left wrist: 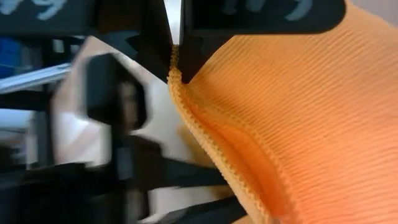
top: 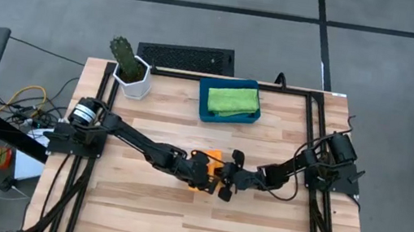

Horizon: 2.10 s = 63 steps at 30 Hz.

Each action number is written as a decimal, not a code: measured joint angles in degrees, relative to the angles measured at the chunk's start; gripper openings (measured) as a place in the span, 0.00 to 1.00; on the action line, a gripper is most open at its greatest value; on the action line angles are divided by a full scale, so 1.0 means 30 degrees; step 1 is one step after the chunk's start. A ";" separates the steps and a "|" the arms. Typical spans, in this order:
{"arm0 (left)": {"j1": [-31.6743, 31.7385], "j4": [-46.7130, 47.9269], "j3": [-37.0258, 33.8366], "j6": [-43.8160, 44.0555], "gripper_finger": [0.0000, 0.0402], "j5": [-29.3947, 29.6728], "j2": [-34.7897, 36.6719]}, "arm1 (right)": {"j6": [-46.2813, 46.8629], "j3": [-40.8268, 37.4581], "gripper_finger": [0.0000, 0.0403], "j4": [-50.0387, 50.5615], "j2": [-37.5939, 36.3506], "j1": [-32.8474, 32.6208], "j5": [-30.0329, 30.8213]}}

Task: Fold microfiber towels
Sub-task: Fold the orange microfiber cloth

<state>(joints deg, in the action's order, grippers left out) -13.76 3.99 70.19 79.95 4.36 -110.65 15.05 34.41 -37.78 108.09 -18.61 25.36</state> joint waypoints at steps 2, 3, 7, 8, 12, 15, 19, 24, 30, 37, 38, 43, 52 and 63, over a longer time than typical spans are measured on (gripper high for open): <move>0.0000 0.0428 -0.0063 -0.0010 0.02 -0.0019 -0.0034 | 0.0000 0.0000 0.16 0.0000 0.0000 0.0000 0.0000; 0.0000 0.0372 -0.0063 -0.0006 0.02 -0.0006 -0.0036 | 0.0000 0.0000 0.16 -0.0013 0.0000 0.0000 0.0000; 0.0000 -0.0082 -0.0041 -0.0003 0.02 0.0847 -0.0036 | 0.0000 0.0000 0.16 0.0000 0.0000 0.0000 -0.0007; 0.0000 -0.0340 -0.0048 0.0001 0.02 0.1088 -0.0036 | 0.0000 0.0000 0.16 0.0000 0.0000 0.0000 -0.0007; 0.0000 -0.1357 -0.0041 -0.0510 0.02 0.1301 -0.0036 | 0.0000 0.0000 0.16 0.0007 0.0000 0.0000 -0.0029; 0.0000 -0.1539 -0.0041 -0.0943 0.03 0.1341 -0.0036 | 0.0000 0.0000 0.16 0.0007 0.0000 0.0000 -0.0029; 0.0000 -0.1535 -0.0041 -0.0791 0.09 0.1333 -0.0036 | 0.0000 0.0000 0.16 0.0015 0.0000 0.0000 -0.0036; 0.0000 -0.1628 -0.0041 -0.1340 0.18 0.1333 -0.0034 | -0.0153 0.0000 0.16 0.0015 0.0000 0.0000 -0.0029; 0.0000 -0.1763 -0.0041 -0.1329 0.33 0.1650 -0.0036 | -0.0168 0.0000 0.16 0.0058 0.0000 0.0131 -0.0051; 0.0379 -0.2963 -0.0049 -0.1687 0.44 -0.0660 0.0107 | -0.0160 0.0000 0.16 0.0353 -0.0001 0.0270 -0.0030; 0.0530 -0.2944 -0.0067 -0.1956 0.44 -0.1178 0.0298 | -0.0160 0.0000 0.16 0.0505 -0.0056 0.0270 -0.0036; 0.1137 -0.2621 -0.0056 -0.3060 0.44 -0.1509 0.1855 | -0.0153 0.0000 0.16 0.1744 -0.0985 0.0123 0.0043; 0.1178 0.1861 -0.0034 -0.5354 0.44 0.0710 0.4620 | 0.0987 -0.0011 0.16 0.9127 -0.4933 -0.0523 0.0246; -0.0133 0.7312 -0.0041 -0.5737 0.44 0.3719 0.6025 | -0.1557 0.0274 0.16 0.2064 -0.5961 -0.1480 0.0878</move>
<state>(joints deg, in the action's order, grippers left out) -14.16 25.93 70.06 62.74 15.52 -92.58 10.38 35.24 -31.59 90.21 -23.05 28.00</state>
